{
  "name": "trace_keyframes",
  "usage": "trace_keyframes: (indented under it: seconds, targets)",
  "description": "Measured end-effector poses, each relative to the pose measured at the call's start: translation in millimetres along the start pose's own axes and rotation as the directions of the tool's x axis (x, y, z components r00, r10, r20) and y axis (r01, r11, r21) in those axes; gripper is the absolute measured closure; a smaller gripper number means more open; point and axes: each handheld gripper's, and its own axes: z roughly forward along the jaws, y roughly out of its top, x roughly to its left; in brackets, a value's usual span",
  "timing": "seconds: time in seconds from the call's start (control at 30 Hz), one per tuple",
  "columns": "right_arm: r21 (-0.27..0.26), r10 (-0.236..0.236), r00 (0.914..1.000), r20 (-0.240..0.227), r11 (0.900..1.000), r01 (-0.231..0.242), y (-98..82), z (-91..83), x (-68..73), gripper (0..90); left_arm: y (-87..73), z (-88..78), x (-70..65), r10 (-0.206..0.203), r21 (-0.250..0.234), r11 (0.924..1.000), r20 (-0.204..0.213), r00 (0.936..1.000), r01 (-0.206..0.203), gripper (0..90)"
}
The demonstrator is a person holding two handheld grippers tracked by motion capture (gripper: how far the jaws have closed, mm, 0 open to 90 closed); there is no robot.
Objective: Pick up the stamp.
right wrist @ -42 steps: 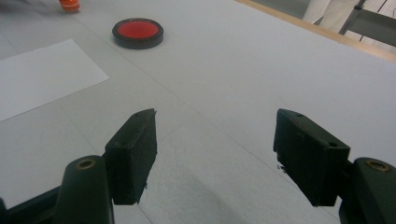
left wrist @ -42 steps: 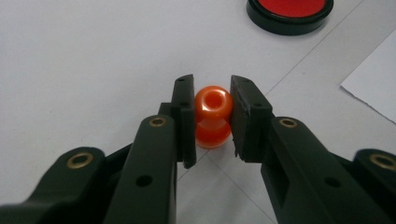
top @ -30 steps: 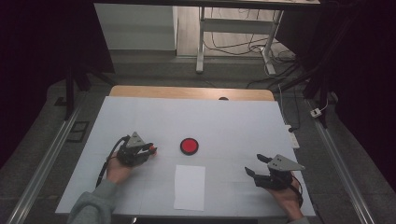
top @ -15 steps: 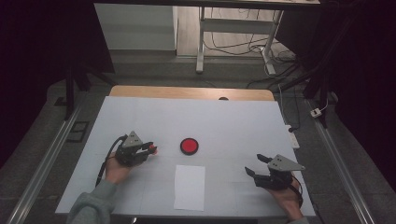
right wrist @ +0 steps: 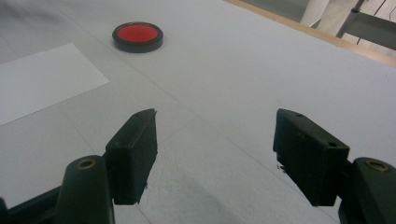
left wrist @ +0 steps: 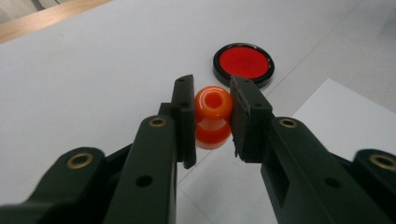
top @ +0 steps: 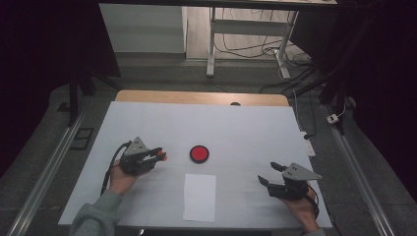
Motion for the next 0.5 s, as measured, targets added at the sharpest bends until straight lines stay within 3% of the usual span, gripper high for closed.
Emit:
trace_keyframes:
  seconds: [0.33,0.5]
  targets:
    - [-0.005,0.001,1.0000,0.002,1.000,-0.001,0.3,-1.0,0.4,30.0,12.9,-10.9,-9.8,0.012,-0.057,0.9983,0.043,0.9990,-0.010,72.3]
    - [-0.002,0.000,1.0000,0.003,1.000,0.000,0.3,-1.2,0.5,30.2,18.2,-14.5,-15.4,0.037,-0.076,0.9966,0.063,0.9973,-0.033,72.3]
